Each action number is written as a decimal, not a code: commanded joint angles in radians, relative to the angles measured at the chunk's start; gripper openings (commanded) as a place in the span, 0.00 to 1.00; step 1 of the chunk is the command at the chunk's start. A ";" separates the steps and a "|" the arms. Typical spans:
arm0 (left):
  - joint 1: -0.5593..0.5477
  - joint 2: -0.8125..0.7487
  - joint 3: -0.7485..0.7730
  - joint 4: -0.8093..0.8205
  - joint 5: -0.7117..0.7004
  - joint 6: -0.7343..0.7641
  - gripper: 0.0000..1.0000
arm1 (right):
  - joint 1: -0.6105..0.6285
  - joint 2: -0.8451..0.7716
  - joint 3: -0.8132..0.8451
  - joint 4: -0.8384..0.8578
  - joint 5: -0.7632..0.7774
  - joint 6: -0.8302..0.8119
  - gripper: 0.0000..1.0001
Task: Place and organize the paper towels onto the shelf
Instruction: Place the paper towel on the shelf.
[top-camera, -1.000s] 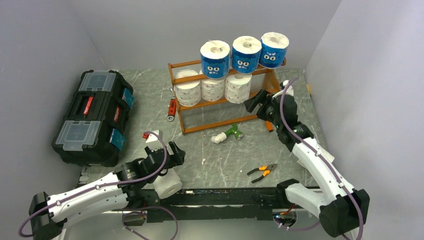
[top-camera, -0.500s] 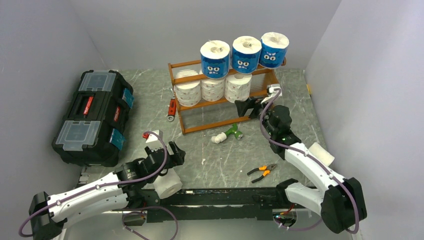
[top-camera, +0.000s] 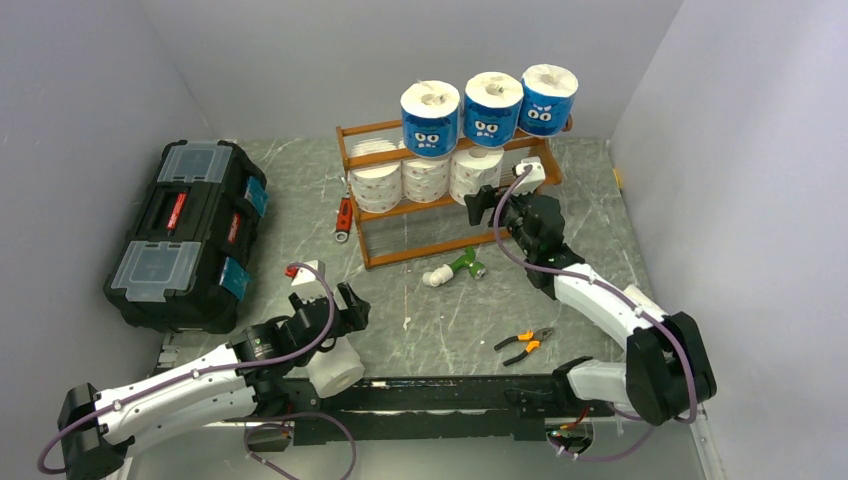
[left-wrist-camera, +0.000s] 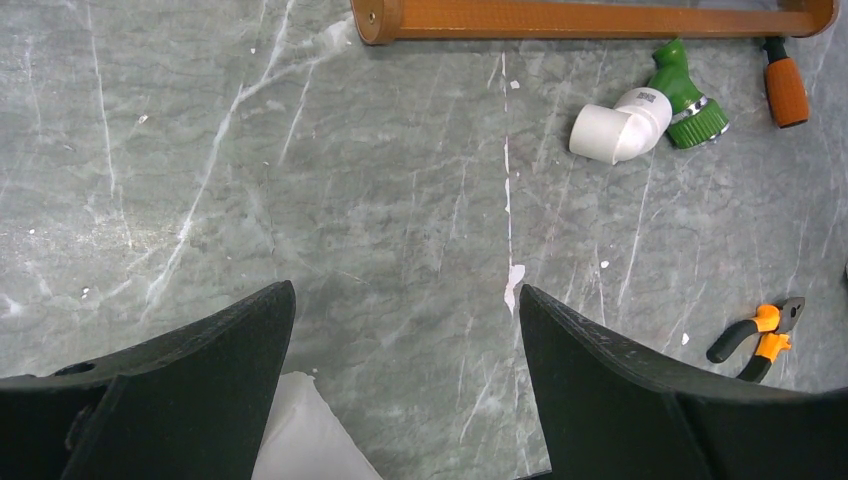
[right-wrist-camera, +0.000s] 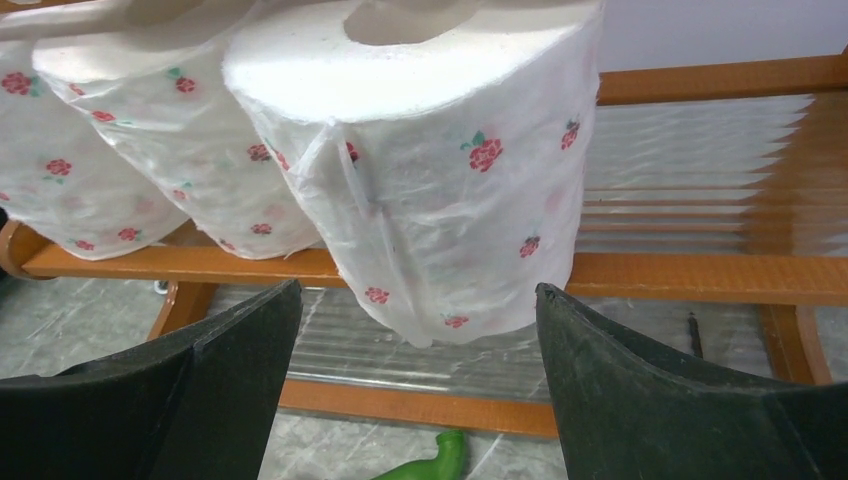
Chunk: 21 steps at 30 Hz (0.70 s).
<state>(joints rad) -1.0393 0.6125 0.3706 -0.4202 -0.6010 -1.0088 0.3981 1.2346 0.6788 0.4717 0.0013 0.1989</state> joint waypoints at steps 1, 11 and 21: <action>-0.001 0.005 0.000 -0.039 0.007 -0.019 0.89 | 0.001 0.046 0.066 0.076 0.022 -0.022 0.88; -0.001 -0.006 -0.005 -0.056 0.000 -0.034 0.89 | -0.002 0.143 0.124 0.090 0.058 -0.021 0.83; -0.001 -0.002 -0.003 -0.061 -0.004 -0.036 0.89 | -0.006 0.198 0.160 0.090 0.088 -0.016 0.80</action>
<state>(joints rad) -1.0393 0.6067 0.3706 -0.4366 -0.6090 -1.0153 0.3981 1.4174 0.7906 0.5114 0.0574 0.1928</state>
